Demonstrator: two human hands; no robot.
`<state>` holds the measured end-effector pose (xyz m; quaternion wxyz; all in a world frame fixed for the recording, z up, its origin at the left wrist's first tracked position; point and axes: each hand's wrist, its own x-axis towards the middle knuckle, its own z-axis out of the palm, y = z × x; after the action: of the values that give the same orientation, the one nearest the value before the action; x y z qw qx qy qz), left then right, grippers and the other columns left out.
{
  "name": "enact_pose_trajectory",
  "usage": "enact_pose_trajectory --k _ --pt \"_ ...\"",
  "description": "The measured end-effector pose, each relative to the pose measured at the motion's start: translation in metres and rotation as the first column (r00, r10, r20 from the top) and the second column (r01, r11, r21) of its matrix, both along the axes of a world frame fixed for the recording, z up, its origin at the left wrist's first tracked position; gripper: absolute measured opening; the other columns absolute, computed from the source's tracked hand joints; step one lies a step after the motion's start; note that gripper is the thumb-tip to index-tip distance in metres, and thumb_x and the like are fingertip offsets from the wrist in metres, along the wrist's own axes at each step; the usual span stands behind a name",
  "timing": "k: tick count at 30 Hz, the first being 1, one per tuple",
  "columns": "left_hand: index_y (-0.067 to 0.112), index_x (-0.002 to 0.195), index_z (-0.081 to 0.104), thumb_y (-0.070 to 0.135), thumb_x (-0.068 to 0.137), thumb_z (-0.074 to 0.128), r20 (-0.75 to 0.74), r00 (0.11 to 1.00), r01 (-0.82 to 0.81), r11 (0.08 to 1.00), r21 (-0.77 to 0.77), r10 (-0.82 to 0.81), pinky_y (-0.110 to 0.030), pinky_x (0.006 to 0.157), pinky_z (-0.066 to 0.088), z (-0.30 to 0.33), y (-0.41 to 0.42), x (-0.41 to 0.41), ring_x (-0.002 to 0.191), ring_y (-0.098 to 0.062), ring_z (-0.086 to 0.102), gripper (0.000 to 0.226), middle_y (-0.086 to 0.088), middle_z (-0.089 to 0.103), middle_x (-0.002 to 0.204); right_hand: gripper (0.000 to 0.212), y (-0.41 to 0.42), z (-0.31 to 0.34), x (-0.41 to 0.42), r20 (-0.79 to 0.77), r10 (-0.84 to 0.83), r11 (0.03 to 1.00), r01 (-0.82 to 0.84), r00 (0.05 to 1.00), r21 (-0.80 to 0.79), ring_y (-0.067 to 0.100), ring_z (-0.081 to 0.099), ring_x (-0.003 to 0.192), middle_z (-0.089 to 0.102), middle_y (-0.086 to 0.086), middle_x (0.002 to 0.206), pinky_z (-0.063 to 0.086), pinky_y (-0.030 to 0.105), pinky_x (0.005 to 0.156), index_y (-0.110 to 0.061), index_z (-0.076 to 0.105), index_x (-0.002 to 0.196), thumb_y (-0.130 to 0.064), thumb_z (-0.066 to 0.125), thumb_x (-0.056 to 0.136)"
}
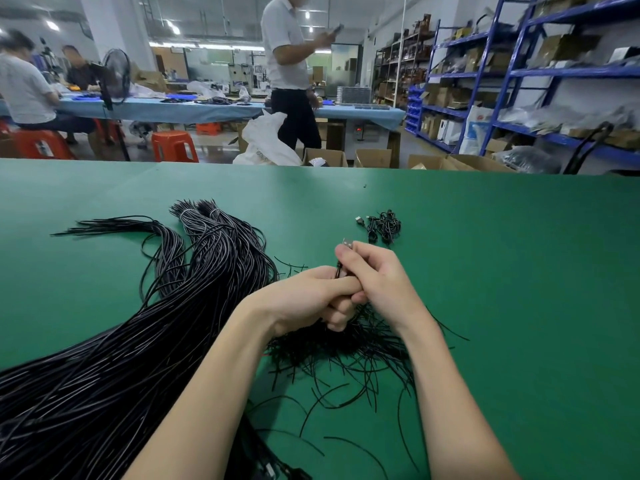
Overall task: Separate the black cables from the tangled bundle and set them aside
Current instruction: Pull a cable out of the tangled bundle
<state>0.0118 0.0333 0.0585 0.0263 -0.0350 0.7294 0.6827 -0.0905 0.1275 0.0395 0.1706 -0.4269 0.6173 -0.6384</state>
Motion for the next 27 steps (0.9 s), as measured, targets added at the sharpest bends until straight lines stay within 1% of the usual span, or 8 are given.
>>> enact_pose_trajectory --k 4,7,9,13,16,19,22,27 --pt "0.014 0.072 0.045 0.017 0.108 0.039 -0.011 0.999 0.052 0.998 0.034 -0.052 -0.023 0.057 0.036 0.0 0.0 -0.001 0.05 -0.012 0.023 0.037 0.007 0.024 0.054 0.042 0.001 -0.003 0.0 0.031 -0.016 0.995 0.019 0.999 -0.098 0.006 0.038 0.044 0.046 -0.007 0.049 0.036 0.019 0.047 -0.012 0.047 0.06 -0.018 0.06 0.099" --pt "0.013 0.071 0.048 0.017 0.107 0.041 -0.01 0.999 0.047 0.997 0.061 -0.047 -0.023 0.059 0.042 -0.003 -0.001 -0.001 0.049 -0.011 0.031 0.037 0.009 0.029 0.052 0.043 -0.003 -0.006 0.002 0.053 -0.04 0.993 0.046 0.998 -0.11 0.012 0.038 0.046 0.045 0.009 0.057 0.038 0.028 0.048 0.002 0.045 0.065 -0.02 0.062 0.098" --pt "0.013 0.071 0.05 0.019 0.107 0.043 -0.017 1.0 0.01 0.998 0.064 -0.009 -0.023 0.059 0.043 -0.005 -0.004 -0.001 0.048 -0.01 0.035 0.037 0.007 0.029 0.053 0.047 -0.005 -0.007 0.002 0.064 -0.077 0.991 0.083 0.995 -0.101 0.018 0.038 0.049 0.043 0.013 0.06 0.039 0.036 0.05 0.007 0.044 0.067 -0.026 0.064 0.093" --pt "0.014 0.076 0.049 0.024 0.107 0.043 -0.056 0.989 -0.135 0.991 -0.023 0.133 -0.026 0.06 0.037 -0.005 -0.022 0.004 0.05 -0.01 0.035 0.033 0.008 0.032 0.055 0.043 0.005 -0.005 -0.016 0.02 -0.158 0.986 0.159 0.987 -0.054 0.011 0.042 0.054 0.046 -0.009 0.055 0.043 0.03 0.058 -0.021 0.056 0.058 -0.029 0.068 0.098" --pt "0.011 0.082 0.046 0.023 0.109 0.037 -0.075 0.992 -0.102 0.994 -0.027 0.1 -0.022 0.057 0.04 -0.007 -0.013 -0.003 0.05 -0.01 0.03 0.031 0.008 0.029 0.056 0.022 0.003 -0.003 -0.019 -0.038 -0.079 0.994 0.081 0.996 0.07 0.009 0.056 0.06 0.066 -0.013 0.07 0.051 0.026 0.065 -0.022 0.068 0.082 -0.038 0.067 0.096" --pt "0.007 0.1 0.044 0.015 0.11 0.033 -0.103 0.985 -0.14 0.99 -0.022 0.137 -0.023 0.055 0.039 -0.013 0.002 -0.014 0.05 -0.01 0.03 0.017 0.004 0.029 0.058 0.031 -0.003 -0.008 -0.009 0.144 0.027 0.994 -0.042 0.989 0.098 0.014 0.06 0.055 0.067 -0.007 0.066 0.052 0.028 0.052 -0.019 0.068 0.085 -0.049 0.068 0.091" --pt "0.01 0.079 0.043 0.017 0.11 0.034 -0.096 0.989 -0.112 0.994 -0.005 0.111 -0.023 0.057 0.039 -0.013 0.001 -0.014 0.05 -0.011 0.028 0.033 0.002 0.026 0.058 0.044 0.001 -0.013 -0.012 0.25 0.061 0.994 -0.081 0.966 0.071 0.019 0.055 0.053 0.056 0.001 0.06 0.052 0.035 0.053 -0.015 0.063 0.081 -0.058 0.073 0.08" --pt "0.013 0.076 0.043 0.02 0.11 0.036 -0.087 0.989 -0.112 0.992 0.064 0.117 -0.024 0.058 0.043 -0.015 0.0 -0.014 0.049 -0.01 0.034 0.035 0.002 0.027 0.059 0.041 0.0 -0.015 -0.012 0.311 0.031 0.994 -0.061 0.95 0.088 0.023 0.055 0.045 0.049 0.005 0.06 0.051 0.033 0.047 -0.016 0.058 0.082 -0.053 0.076 0.085"
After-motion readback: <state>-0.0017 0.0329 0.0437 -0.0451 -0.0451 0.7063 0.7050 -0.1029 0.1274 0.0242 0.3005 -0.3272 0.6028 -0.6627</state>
